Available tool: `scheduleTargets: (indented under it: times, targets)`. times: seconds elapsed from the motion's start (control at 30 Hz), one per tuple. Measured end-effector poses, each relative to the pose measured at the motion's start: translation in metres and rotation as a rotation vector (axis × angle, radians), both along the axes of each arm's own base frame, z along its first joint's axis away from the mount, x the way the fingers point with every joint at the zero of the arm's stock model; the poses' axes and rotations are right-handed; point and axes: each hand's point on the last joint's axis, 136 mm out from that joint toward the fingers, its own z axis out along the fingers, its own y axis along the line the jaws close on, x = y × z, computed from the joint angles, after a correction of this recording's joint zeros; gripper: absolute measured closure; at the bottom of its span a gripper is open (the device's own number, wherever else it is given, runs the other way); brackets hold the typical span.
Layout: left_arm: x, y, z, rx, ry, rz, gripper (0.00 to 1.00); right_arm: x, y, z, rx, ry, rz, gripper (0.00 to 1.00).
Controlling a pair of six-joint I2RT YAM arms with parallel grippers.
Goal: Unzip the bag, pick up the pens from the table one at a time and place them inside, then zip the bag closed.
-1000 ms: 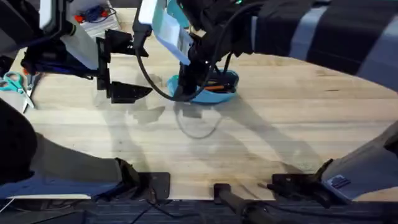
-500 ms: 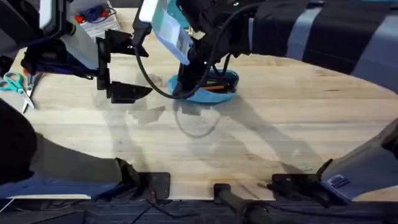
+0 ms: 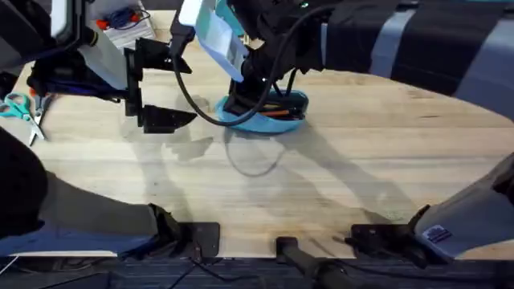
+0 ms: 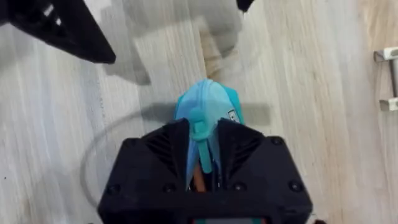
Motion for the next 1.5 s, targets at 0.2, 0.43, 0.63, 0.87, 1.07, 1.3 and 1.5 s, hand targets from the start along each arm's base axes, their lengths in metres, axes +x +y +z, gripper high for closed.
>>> scheduleTargets:
  times: [0.2,0.43,0.63,0.87,1.07,1.3,1.5]
  targets:
    - [0.000,0.000,0.000,0.000,0.000,0.000,0.006,0.000,0.000,0.000,-0.001,0.001,0.000,0.857]
    - [0.000,0.000,0.000,0.000,0.000,0.000,0.006,-0.002,-0.001,-0.001,-0.006,0.011,0.002,0.961]
    - [0.000,0.000,0.000,0.000,0.000,0.000,0.006,-0.004,-0.002,-0.002,-0.009,0.018,0.004,0.971]
    - [0.000,0.000,0.000,0.000,0.000,0.000,0.006,-0.004,-0.002,-0.001,-0.008,0.018,0.004,0.970]
    - [0.000,0.000,0.000,0.000,0.000,0.000,0.006,-0.005,-0.003,0.004,-0.007,0.016,0.003,0.970]
    - [0.000,0.000,0.000,0.000,0.000,0.000,0.006,-0.014,-0.012,0.006,-0.045,0.046,0.001,0.970]
    - [0.000,0.000,0.000,0.000,0.000,0.000,0.006,-0.011,-0.014,0.016,-0.063,0.037,-0.012,0.970]
